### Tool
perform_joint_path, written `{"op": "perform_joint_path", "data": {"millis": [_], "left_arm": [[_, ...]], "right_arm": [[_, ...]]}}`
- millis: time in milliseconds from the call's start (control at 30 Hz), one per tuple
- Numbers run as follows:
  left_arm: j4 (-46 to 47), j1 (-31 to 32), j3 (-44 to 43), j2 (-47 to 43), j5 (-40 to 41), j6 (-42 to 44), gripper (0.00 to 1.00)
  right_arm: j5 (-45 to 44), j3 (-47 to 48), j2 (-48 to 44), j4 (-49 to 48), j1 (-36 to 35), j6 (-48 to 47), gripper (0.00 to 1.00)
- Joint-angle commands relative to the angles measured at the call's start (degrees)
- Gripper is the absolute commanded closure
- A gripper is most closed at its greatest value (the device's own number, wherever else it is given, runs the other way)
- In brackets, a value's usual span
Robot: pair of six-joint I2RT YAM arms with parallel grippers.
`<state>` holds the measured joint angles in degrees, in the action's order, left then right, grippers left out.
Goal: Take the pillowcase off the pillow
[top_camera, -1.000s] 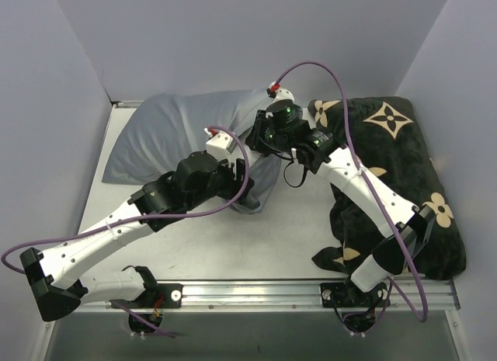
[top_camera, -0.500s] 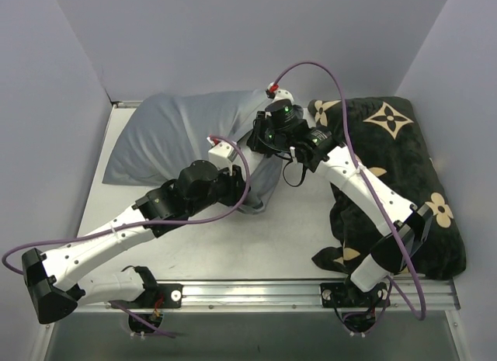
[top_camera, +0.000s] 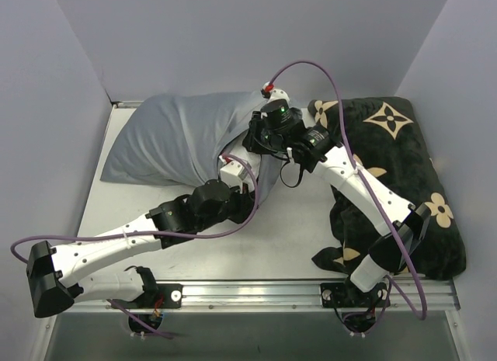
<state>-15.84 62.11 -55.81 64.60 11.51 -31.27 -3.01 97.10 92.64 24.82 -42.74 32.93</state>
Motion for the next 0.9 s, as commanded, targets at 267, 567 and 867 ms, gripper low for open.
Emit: {"op": "perform_joint_path", "data": {"millis": [267,567,867], "left_arm": [[-0.16,-7.87,11.50,-0.79,15.55,-17.94,1.00],[4.76,-25.35,21.89,-1.14,13.01,-27.53,1.00],[2.21,-39.58,8.90,10.45,10.74,-24.28,1.00]], "right_arm": [[-1.83,1.69,-6.59,-4.08,0.81,0.47,1.00],[4.23,-6.21,-15.90,-5.30,6.09,3.46,1.00],[6.51,-30.11,-27.60,-10.92,-0.31,4.07,1.00]]}}
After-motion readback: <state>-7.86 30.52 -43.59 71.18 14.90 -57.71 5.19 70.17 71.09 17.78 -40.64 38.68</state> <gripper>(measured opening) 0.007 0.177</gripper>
